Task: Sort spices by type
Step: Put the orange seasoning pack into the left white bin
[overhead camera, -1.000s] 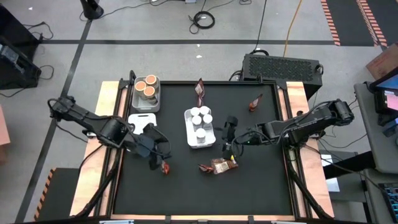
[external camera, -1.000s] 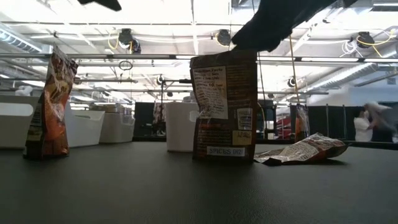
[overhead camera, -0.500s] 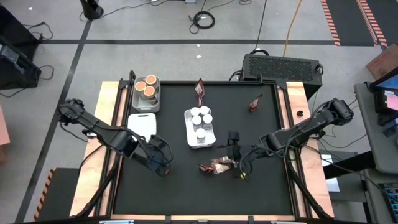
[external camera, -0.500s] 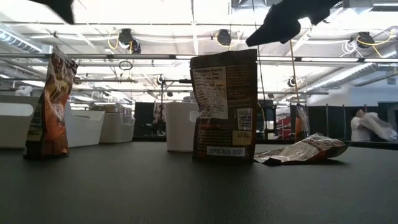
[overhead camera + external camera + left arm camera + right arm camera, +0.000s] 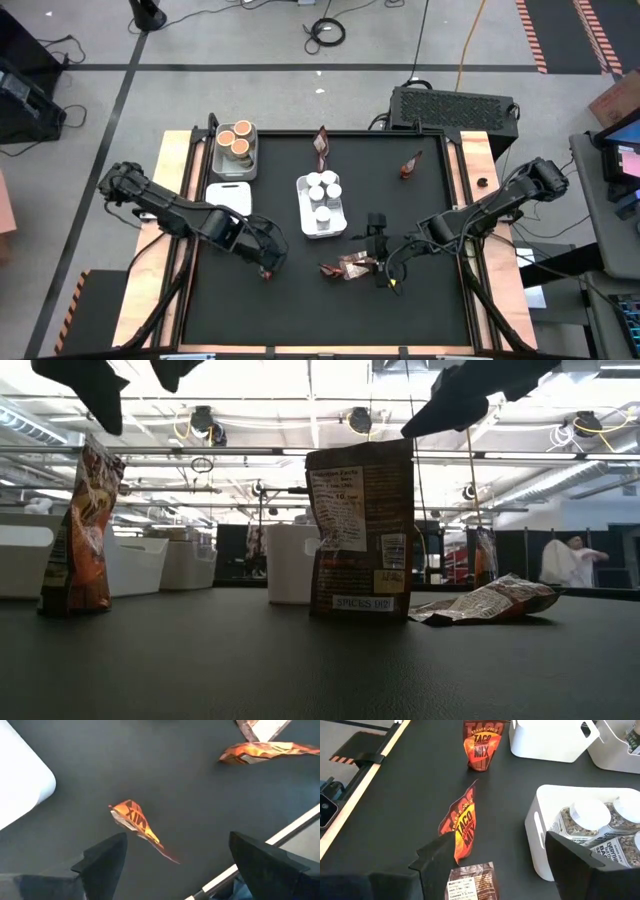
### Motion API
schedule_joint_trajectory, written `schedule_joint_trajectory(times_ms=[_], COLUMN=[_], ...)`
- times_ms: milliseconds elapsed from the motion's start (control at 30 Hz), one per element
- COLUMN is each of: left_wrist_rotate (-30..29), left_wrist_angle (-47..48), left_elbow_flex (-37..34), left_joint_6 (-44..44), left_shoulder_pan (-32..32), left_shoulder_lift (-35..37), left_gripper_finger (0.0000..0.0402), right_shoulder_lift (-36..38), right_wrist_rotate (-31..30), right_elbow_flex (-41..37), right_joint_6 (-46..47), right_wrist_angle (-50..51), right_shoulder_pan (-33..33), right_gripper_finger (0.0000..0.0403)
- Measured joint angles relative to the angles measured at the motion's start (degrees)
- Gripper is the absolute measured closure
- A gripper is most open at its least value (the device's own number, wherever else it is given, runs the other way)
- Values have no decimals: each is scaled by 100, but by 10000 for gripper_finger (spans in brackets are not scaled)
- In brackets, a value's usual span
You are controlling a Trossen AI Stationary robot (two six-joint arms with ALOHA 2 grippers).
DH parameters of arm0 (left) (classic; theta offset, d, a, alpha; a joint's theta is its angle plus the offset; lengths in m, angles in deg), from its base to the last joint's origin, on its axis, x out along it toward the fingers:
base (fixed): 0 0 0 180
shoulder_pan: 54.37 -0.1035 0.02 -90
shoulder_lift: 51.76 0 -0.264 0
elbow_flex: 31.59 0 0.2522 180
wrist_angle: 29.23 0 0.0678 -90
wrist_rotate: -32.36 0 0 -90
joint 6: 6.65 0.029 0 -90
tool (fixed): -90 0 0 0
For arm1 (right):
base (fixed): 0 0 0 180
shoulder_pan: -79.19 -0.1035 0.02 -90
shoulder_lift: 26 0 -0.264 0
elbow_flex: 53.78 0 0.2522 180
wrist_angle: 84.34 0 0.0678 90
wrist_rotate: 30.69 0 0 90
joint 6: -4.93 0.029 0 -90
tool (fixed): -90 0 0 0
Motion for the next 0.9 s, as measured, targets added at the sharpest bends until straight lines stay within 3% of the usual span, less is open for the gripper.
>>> schedule_joint_trajectory(times_ms=[167,900], left_wrist_rotate=[415,699], left_wrist_angle=[0,285], left_elbow_flex=[0,-47], left_joint_6=[-12,464], left_shoulder_pan=[-5,-4], left_shoulder_lift=[-253,-1239], left_gripper_finger=[49,49], right_shoulder_lift=[0,0], right_wrist_rotate=[0,0], right_elbow_flex=[0,0], right_joint_6=[-1,-195], right_wrist_angle=[79,155], right_shoulder_pan=[0,0], right_gripper_finger=[138,138])
